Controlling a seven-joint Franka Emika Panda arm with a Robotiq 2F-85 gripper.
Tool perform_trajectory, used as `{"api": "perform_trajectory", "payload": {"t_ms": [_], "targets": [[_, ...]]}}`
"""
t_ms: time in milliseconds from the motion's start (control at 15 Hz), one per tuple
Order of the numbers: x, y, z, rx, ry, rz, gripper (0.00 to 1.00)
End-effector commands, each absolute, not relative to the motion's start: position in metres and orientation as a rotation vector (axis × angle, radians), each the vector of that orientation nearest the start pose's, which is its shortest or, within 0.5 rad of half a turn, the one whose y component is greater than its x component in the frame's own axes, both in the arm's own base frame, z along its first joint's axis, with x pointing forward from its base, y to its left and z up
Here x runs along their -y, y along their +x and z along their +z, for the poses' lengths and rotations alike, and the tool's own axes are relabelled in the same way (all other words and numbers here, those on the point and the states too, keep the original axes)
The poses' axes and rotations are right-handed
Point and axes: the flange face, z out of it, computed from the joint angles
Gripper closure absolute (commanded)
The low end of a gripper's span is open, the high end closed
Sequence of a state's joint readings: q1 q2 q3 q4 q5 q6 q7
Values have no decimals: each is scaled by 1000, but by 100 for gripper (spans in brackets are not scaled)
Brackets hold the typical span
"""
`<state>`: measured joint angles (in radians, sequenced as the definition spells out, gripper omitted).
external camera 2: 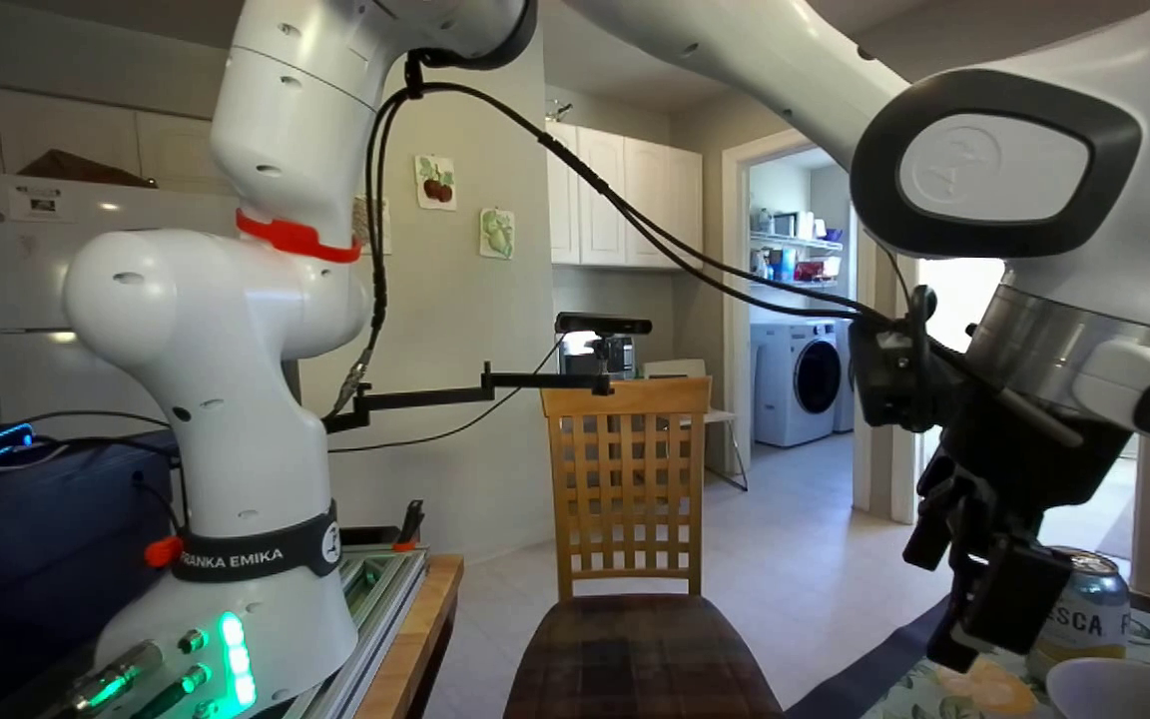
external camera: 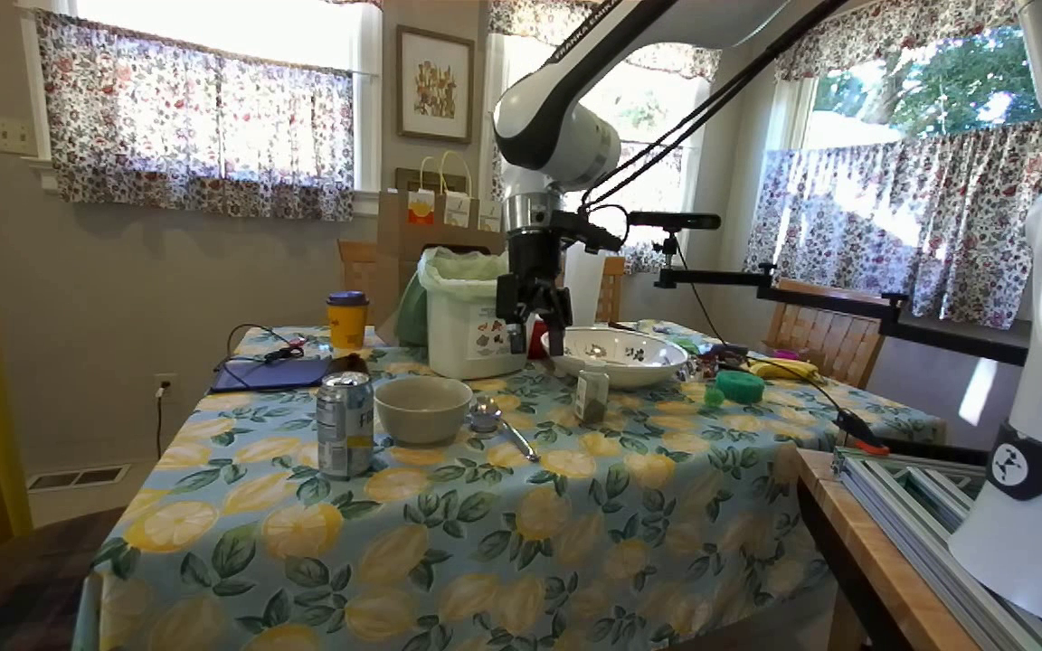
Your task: Pick up the spoon from the table and put it in the bowl
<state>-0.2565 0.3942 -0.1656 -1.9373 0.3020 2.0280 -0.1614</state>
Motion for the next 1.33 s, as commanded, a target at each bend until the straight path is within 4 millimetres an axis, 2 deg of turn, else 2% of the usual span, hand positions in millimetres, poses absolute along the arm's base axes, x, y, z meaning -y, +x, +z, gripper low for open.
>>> {"api": "perform_trajectory", "payload": {"t_ms": [0,533,733,800,1267], "targets": [[238,552,251,-606,-2783,277,0],[255,554,235,-612,-2662,192,0],[259,556,239,-603,-2667,156,0],[253,549,237,-634,-2678,198,0],[254,549,237,-634,-2679,197,0]]}}
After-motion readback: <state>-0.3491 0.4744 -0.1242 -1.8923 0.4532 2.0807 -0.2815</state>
